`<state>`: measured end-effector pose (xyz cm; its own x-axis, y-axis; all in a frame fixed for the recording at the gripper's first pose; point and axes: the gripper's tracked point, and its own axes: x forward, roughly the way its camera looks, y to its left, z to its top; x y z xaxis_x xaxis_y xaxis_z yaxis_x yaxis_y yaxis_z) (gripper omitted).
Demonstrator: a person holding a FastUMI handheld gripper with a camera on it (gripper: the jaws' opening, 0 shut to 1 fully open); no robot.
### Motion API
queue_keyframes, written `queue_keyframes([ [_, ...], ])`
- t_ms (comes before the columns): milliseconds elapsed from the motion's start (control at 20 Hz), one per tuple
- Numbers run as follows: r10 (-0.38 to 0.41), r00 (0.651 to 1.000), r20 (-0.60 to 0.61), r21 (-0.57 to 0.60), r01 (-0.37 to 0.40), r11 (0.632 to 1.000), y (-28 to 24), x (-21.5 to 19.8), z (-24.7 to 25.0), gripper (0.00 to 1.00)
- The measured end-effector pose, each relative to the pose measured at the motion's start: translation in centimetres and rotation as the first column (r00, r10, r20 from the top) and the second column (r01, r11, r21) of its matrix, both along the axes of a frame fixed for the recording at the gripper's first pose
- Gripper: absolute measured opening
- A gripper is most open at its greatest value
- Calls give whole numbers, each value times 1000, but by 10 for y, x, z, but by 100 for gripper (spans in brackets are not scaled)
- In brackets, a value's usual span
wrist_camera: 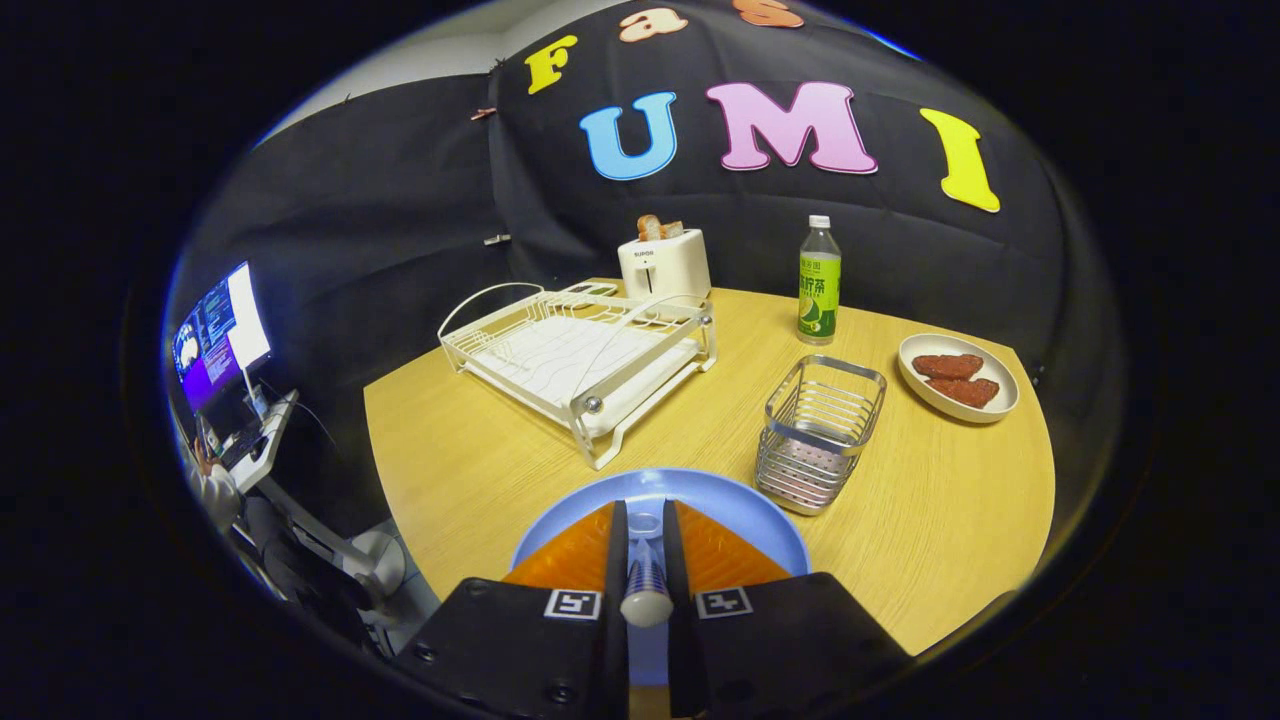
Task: Take the plate from the dish rack, then take the spoon from the basket and place it into the plate.
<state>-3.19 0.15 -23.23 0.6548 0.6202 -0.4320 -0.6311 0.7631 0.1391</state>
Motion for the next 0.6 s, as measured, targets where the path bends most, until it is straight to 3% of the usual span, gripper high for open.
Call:
queue_keyframes([
  [250, -2, 1000, -24, -29, 1, 1000, -2, -3, -5, 22],
  [350, -17, 1000, -24, -25, 16, 1000, -3, 0, -2, 39],
  [500, -72, 997, 7, -20, 72, 997, -13, 9, 21, 100],
  [600, -121, 991, 50, -11, 121, 993, -19, 16, 44, 99],
])
